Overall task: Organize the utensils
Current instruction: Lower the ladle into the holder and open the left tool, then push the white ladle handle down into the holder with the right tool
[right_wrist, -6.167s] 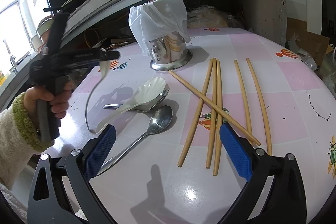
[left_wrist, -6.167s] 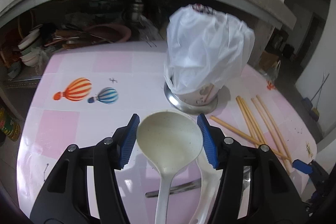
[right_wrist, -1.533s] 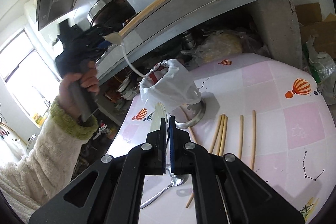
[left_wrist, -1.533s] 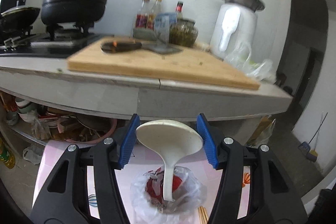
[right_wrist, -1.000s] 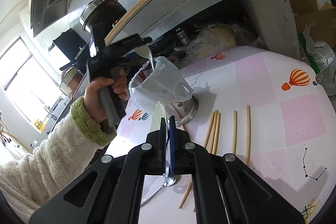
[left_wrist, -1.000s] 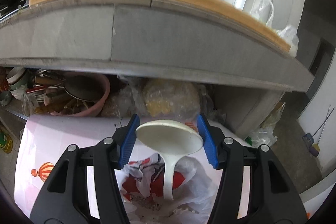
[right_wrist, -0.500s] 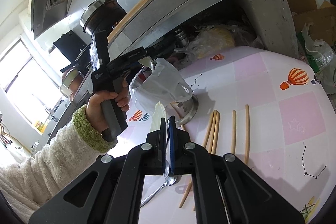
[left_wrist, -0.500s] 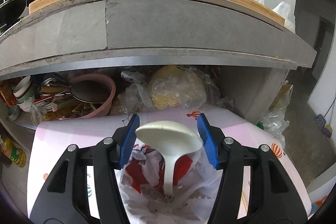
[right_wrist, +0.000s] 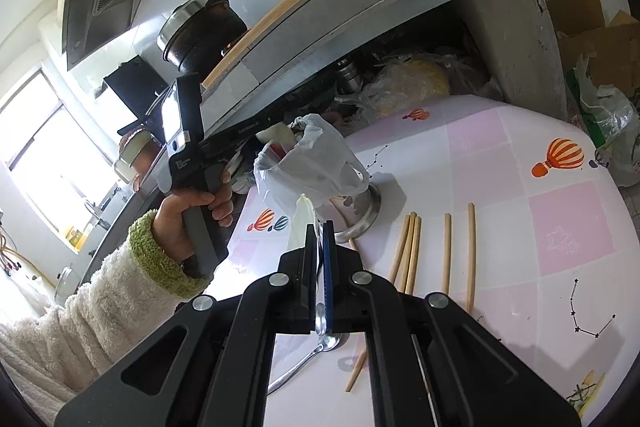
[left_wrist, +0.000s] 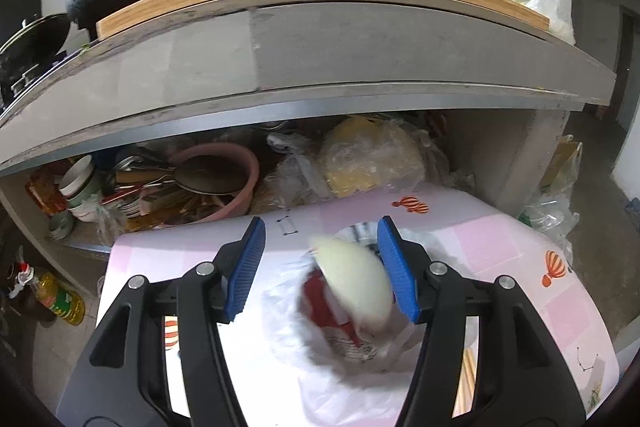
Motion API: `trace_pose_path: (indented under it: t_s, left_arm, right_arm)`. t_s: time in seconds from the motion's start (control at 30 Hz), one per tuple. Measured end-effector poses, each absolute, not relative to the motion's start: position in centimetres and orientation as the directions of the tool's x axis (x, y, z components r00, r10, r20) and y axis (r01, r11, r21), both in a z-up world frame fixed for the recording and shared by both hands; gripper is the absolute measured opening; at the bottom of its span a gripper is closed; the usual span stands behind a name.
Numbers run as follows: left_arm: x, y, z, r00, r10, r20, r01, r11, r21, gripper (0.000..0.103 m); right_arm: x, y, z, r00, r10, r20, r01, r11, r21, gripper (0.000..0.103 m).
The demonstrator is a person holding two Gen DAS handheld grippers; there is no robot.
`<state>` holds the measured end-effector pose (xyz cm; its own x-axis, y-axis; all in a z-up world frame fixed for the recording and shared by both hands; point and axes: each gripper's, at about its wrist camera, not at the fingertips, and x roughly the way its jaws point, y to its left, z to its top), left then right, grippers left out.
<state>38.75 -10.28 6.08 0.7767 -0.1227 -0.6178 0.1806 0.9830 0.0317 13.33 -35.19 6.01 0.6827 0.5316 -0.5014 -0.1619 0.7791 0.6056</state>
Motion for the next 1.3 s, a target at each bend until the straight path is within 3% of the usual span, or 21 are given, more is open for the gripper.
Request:
trace_pose_path:
  t_s: [0.33, 0.63, 0.8, 1.0, 1.3]
  left_arm:
    - [38.3, -7.3, 7.4, 0.781, -0.104, -0.616, 0.112, 0.993, -0.026, 0.056]
    - [32.1, -1.1, 9.5, 0.832, -0.123, -0.541, 0.050, 0.988, -0.148, 0.069]
    - [26.7, 3.4, 8.7, 0.850, -0.100, -0.518, 0.012, 0.985, -0.171, 0.073]
    - [22.3, 7.5, 5.9, 0.832, -0.026, -0.554, -0.056, 0.990, -0.130, 0.074]
    - [17.5, 11.0, 3.3, 0.825, 0.064, -0.562, -0.122, 0.990, -0.067, 0.074]
  right_arm:
    - [12.5, -34.6, 7.7, 0.698, 0.509, -0.504, -0.170, 0.801, 0.573, 0.003]
    - [15.4, -34.6, 13.3, 0.743, 0.499, -0.446, -0.238, 0.820, 0.520, 0.003]
    - [19.5, -33.2, 17.7, 0.771, 0.476, -0.424, -0.290, 0.854, 0.431, 0.003]
    - [25.4, -30.0, 20.7, 0.792, 0.416, -0.446, -0.308, 0.904, 0.297, 0.003]
    - [31.7, -24.3, 18.4, 0.794, 0.251, -0.553, -0.293, 0.956, 0.013, 0.003]
